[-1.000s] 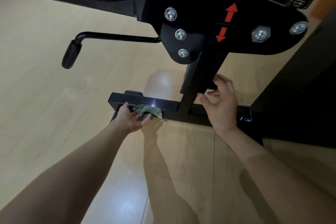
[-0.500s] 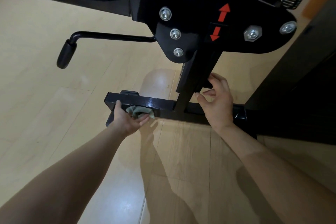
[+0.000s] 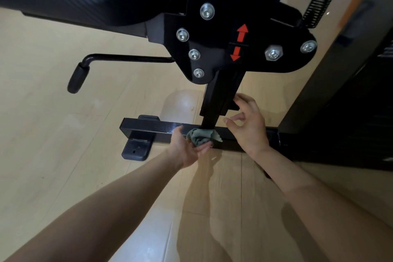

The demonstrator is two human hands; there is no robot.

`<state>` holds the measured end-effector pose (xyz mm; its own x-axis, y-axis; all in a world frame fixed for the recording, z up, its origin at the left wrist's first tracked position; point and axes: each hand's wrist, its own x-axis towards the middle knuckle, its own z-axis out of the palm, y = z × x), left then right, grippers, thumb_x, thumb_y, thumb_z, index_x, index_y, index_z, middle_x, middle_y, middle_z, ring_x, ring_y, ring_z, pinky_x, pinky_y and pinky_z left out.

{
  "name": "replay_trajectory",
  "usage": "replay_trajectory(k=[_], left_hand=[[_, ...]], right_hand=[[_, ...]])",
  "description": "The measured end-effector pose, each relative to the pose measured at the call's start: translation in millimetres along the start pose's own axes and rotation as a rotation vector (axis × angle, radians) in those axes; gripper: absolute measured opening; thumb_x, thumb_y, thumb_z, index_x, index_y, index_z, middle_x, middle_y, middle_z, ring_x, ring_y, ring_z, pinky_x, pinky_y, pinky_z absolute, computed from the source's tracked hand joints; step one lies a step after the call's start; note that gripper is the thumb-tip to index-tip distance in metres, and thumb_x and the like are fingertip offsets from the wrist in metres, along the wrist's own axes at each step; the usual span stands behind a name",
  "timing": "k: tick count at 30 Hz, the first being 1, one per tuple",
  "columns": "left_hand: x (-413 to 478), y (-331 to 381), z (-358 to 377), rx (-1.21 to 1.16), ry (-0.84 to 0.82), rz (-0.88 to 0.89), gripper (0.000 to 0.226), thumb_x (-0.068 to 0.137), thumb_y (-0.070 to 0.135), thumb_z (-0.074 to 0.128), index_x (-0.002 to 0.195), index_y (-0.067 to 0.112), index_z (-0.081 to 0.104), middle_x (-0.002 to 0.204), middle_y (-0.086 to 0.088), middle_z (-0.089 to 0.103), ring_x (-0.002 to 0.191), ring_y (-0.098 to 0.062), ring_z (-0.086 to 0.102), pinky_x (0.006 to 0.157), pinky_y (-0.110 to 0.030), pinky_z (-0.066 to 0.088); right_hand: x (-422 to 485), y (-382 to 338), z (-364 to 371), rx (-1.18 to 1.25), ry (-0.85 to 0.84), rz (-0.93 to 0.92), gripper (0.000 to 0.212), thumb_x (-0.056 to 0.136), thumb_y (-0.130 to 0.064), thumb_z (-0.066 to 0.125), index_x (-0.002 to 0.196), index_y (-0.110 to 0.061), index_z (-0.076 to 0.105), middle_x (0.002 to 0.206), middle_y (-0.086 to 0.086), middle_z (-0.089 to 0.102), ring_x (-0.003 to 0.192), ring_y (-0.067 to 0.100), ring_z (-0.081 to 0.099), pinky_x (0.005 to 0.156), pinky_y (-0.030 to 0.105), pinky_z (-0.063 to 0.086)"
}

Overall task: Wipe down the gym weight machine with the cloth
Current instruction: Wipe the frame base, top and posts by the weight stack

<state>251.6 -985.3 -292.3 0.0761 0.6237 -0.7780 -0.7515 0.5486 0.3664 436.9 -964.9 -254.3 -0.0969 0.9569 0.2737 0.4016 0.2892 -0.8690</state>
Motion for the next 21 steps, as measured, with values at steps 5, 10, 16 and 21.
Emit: replay_trajectory(k=[5,10,16,21], left_hand=[[-25,-4,25,0.035,0.014,0.088,0.037,0.105,0.023,0.048,0.136,0.003,0.051,0.131,-0.026,0.06,0.112,-0.036,0.066,0.095,-0.041,0.057],[-52,0,47,0.144,-0.043,0.139,0.036,0.107,0.025,0.047,0.136,0.007,0.057,0.127,-0.02,0.067,0.088,-0.025,0.071,0.068,-0.03,0.06],[-82,-2,61,0.237,-0.092,0.213,0.032,0.105,0.025,0.053,0.128,0.004,0.061,0.119,-0.017,0.07,0.094,-0.025,0.07,0.068,-0.029,0.058],[-107,0,81,0.272,-0.138,0.487,0.022,0.099,0.018,0.062,0.108,-0.001,0.063,0.097,-0.016,0.073,0.083,-0.021,0.072,0.067,-0.027,0.059]], right_hand=[[-1,-5,-3,-0.065,-0.014,0.016,0.067,0.088,-0.007,0.073,0.144,-0.032,0.046,0.135,-0.029,0.036,0.085,0.007,0.065,0.079,0.008,0.05],[-4,-18,0,0.107,-0.052,0.053,0.067,0.088,-0.003,0.072,0.145,-0.029,0.048,0.144,-0.021,0.037,0.089,0.006,0.069,0.079,0.014,0.055],[-35,-44,13,0.55,0.132,0.375,0.065,0.086,0.001,0.073,0.14,-0.03,0.053,0.144,-0.009,0.046,0.12,0.017,0.06,0.093,0.04,0.058],[-27,-84,9,0.636,0.281,0.334,0.028,0.084,0.009,0.071,0.096,-0.016,0.071,0.095,0.007,0.074,0.086,0.022,0.073,0.077,0.034,0.062]])
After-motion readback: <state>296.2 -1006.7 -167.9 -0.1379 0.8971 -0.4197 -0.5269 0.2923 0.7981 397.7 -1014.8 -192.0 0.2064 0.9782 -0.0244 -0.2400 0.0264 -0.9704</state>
